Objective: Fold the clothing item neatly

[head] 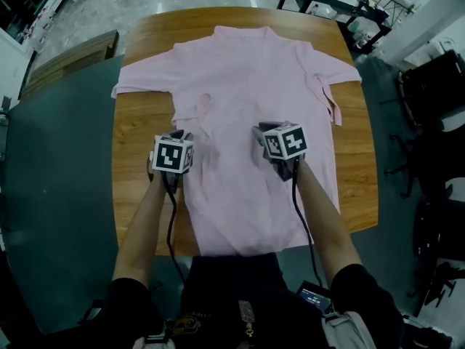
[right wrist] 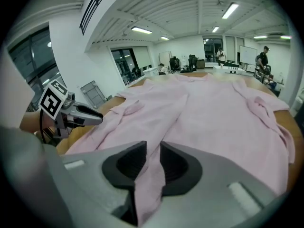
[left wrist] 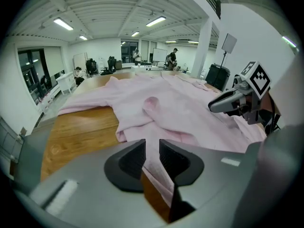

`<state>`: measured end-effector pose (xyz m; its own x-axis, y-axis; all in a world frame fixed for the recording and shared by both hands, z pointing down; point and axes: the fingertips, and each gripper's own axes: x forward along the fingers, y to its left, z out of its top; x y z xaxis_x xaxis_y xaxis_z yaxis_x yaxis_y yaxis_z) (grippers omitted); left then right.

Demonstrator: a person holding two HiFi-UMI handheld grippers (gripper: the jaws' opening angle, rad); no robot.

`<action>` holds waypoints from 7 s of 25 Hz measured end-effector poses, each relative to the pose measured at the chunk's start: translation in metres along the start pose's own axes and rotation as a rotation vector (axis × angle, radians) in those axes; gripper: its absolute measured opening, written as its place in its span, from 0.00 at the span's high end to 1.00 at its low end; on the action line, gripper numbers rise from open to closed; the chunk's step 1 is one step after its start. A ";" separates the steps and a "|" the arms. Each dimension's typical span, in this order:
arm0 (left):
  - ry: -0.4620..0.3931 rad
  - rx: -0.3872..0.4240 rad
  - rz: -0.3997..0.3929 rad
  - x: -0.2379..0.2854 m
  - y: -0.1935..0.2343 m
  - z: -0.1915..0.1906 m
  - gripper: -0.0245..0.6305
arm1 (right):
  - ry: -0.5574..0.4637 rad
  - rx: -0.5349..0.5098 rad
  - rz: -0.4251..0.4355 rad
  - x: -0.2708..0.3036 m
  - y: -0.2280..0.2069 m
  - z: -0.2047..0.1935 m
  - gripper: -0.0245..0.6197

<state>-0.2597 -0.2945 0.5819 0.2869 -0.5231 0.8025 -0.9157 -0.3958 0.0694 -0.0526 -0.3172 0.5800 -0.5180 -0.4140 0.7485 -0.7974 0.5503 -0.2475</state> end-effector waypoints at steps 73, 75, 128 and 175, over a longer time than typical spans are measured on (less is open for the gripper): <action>0.050 -0.129 0.069 -0.102 -0.080 -0.165 0.78 | -0.042 0.131 -0.035 -0.112 0.065 -0.155 0.90; 0.044 -0.135 0.078 -0.110 -0.082 -0.168 0.78 | -0.051 0.128 -0.035 -0.118 0.063 -0.158 0.90; -0.118 -0.309 0.106 -0.169 -0.203 -0.278 0.92 | -0.122 -0.067 -0.005 -0.200 0.222 -0.257 0.90; -0.055 -0.367 0.114 -0.185 -0.149 -0.352 0.94 | -0.069 0.073 -0.070 -0.184 0.173 -0.331 0.87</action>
<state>-0.2757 0.1267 0.6322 0.1828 -0.5919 0.7850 -0.9795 -0.0413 0.1970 0.0071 0.0942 0.6025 -0.4787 -0.4997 0.7219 -0.8514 0.4651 -0.2427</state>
